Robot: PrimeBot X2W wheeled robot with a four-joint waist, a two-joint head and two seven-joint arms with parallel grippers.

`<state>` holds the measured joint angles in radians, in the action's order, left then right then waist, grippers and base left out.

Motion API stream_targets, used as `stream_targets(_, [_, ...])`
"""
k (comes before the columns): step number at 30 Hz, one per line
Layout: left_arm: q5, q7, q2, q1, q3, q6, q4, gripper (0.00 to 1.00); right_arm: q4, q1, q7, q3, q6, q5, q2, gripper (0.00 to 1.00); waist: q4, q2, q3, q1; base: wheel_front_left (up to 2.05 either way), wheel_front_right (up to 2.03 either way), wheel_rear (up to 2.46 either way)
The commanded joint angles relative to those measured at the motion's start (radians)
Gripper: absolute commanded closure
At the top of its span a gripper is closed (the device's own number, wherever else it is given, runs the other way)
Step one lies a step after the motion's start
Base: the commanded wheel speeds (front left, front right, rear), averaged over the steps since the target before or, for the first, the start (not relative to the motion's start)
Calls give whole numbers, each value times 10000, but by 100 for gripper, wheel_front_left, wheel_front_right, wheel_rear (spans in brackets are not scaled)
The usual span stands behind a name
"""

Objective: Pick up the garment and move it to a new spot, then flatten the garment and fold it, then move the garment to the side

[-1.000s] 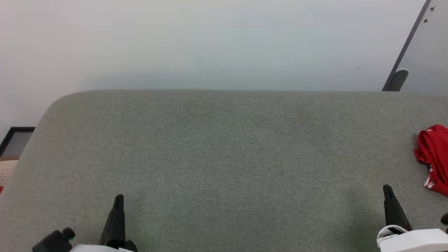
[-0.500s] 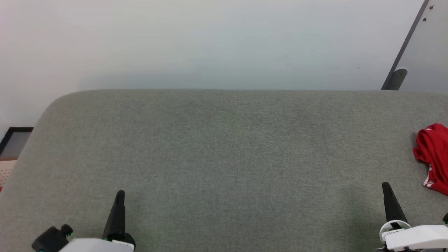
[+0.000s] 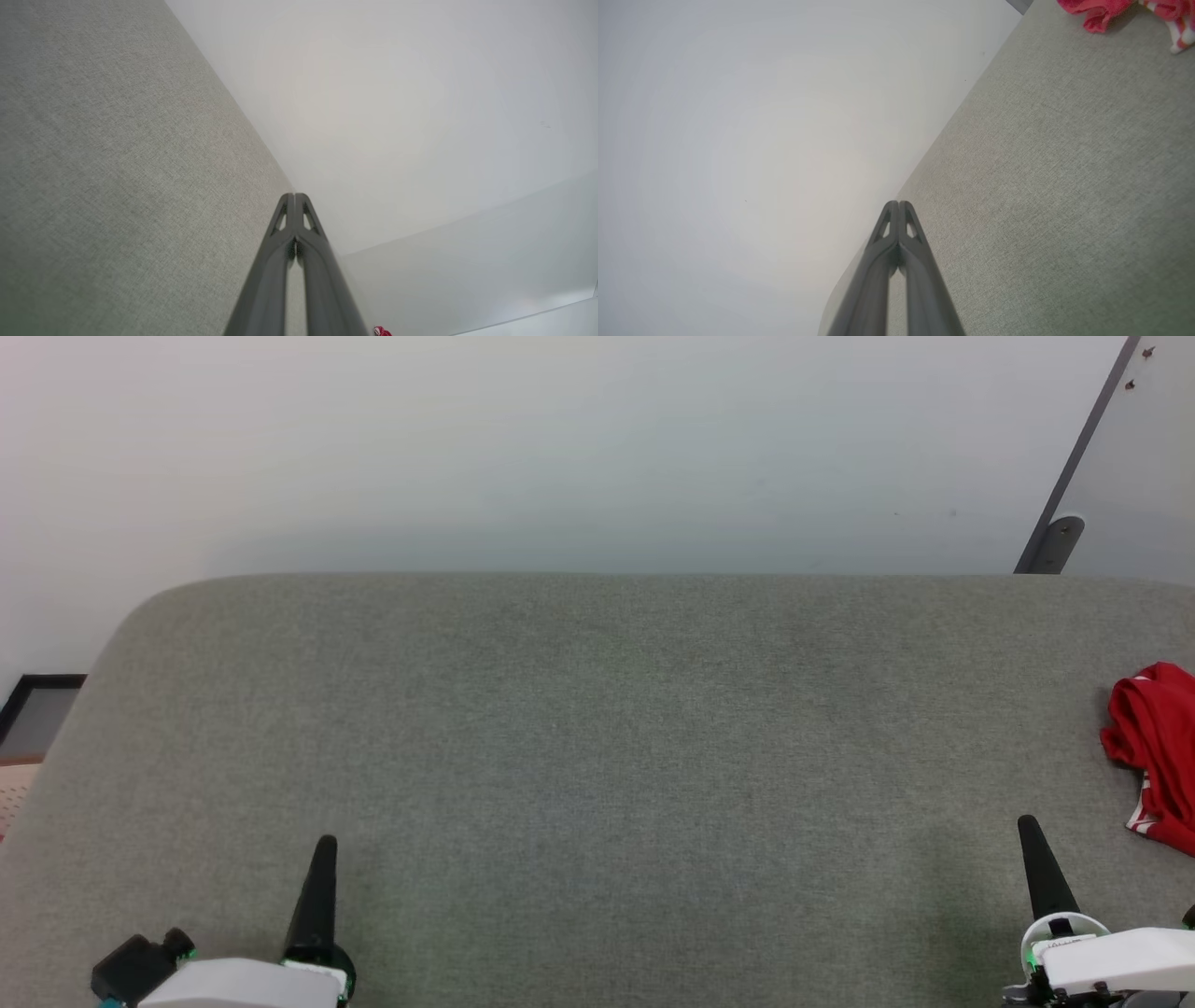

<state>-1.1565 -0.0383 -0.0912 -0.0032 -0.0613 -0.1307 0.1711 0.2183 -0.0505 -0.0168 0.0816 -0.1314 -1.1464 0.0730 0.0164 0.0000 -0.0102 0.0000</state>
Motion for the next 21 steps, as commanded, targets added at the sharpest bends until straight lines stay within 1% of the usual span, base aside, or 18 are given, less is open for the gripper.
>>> stream_targets(1, [-230,46,-4,-223,-39,0,-61,100,-65,-196,56,38,6,-227,-18,100,-2,0,2,0,0,0,0])
stream_targets(21, [-1993,559,96,-570,-153,0,248,100,64,-368,552,165,9,-1967,-95,100,-55,0,45,0,0,0,0])
